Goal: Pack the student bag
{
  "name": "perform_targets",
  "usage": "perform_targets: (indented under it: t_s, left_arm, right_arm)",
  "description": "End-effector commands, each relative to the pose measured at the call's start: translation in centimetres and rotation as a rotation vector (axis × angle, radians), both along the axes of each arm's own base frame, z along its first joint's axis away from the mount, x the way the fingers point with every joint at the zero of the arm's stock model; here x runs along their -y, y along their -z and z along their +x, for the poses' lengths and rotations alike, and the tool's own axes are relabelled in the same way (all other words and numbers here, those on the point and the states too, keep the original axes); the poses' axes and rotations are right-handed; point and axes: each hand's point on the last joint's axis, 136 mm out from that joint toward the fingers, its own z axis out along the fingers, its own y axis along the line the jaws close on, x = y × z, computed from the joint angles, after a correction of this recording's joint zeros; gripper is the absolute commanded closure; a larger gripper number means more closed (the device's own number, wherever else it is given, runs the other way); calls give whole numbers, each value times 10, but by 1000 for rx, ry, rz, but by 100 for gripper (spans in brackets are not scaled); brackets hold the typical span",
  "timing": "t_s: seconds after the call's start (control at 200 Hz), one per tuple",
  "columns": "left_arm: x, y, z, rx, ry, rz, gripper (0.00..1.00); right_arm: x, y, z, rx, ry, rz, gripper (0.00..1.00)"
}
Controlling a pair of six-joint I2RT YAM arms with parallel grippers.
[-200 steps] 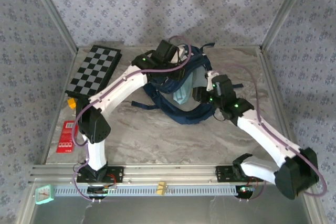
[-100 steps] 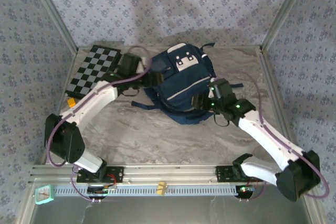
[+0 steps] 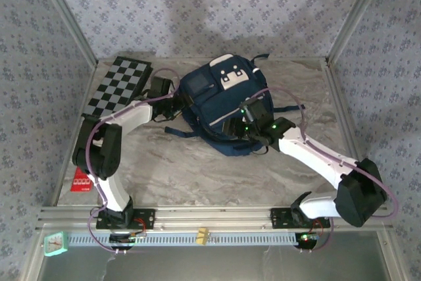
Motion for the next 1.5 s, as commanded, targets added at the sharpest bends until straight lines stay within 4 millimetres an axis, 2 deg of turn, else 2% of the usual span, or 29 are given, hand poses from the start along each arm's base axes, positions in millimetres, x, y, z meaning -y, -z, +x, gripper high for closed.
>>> perform_targets:
  t_s: [0.0, 0.19, 0.475, 0.55, 0.705, 0.77, 0.85, 0.92, 1.089, 1.219, 1.269, 1.354, 1.494]
  left_arm:
    - [16, -12, 20, 47, -21, -82, 47]
    - [31, -8, 24, 48, 8, -87, 51]
    - [55, 8, 22, 15, 16, -89, 50]
    - [54, 15, 17, 7, -5, -79, 51]
    - [40, 34, 9, -21, -84, -61, 59]
    - [39, 36, 10, -18, -98, -65, 64]
    - [40, 37, 16, -11, -111, -64, 65]
    - [43, 35, 24, -6, -125, -80, 66]
    - [58, 22, 38, 36, -121, -117, 78]
    - [62, 11, 37, 50, -115, -129, 94]
    - [63, 5, 36, 59, -109, -134, 100]
    - [63, -7, 30, 67, -102, -144, 100]
    - [55, -26, 14, 78, -116, -154, 100]
  right_arm:
    - [3, 12, 6, -17, 46, 2, 36]
    - [3, 21, 9, -42, 45, 6, 36]
    - [8, 30, 10, -68, 66, 33, 36]
    - [9, 31, 10, -71, 71, 47, 36]
    - [10, 33, 11, -75, 77, 56, 36]
    - [11, 34, 11, -73, 79, 53, 36]
    - [11, 34, 11, -75, 80, 57, 36]
    - [12, 33, 11, -73, 83, 60, 36]
    - [16, 37, 12, -77, 94, 47, 36]
    - [20, 40, 17, -77, 98, 40, 36]
    - [20, 39, 23, -72, 97, 47, 36]
    - [20, 35, 35, -60, 92, 55, 36]
    - [27, 21, 69, -6, 91, 51, 36]
